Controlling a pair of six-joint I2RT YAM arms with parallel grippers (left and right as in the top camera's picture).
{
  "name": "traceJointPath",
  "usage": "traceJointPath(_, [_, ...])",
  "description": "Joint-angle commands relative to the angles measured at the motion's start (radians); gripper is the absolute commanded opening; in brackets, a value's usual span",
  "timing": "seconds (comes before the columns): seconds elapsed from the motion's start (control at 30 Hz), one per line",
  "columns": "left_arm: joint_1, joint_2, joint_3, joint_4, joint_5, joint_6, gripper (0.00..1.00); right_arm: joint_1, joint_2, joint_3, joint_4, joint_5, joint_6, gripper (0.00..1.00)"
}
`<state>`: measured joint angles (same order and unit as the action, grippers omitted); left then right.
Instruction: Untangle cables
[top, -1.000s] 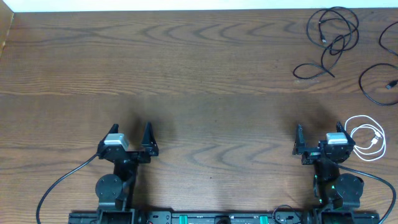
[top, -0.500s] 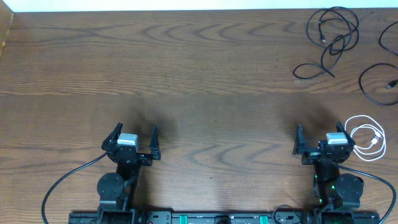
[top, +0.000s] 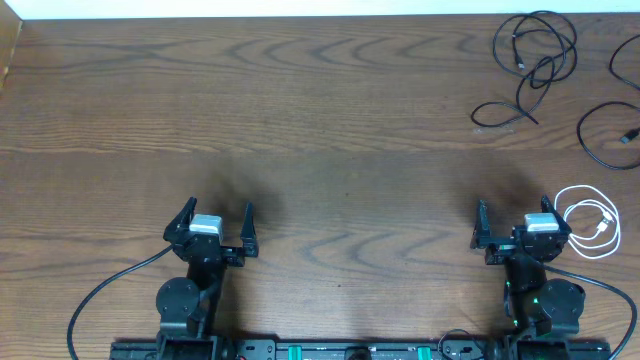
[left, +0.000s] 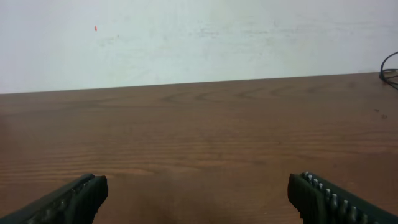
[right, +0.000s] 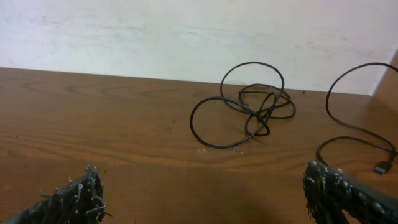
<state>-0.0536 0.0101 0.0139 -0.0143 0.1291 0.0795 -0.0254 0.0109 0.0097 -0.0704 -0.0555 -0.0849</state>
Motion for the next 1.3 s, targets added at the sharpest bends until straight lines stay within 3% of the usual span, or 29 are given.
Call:
traceJointPath(0.0, [-0.002,-0.006,-0.010,-0.044,0.043,0.014,0.98,0.006,-0.006,-0.004,-0.001,0.004,-0.009,0.99])
traceJointPath(0.67, [-0.002,-0.006,-0.010,-0.044,0.043,0.014,0.98,0.007,-0.006,-0.004,0.000,-0.014,0.003,0.99])
traceJointPath(0.83, [-0.002,-0.006,-0.010,-0.044,0.043,0.014,0.98,0.006,-0.006,-0.004,0.000,0.065,0.164,0.99])
traceJointPath(1.27, [-0.002,-0.006,-0.010,-0.044,0.043,0.014,0.98,0.006,-0.006,-0.004,-0.003,0.064,0.166,0.99])
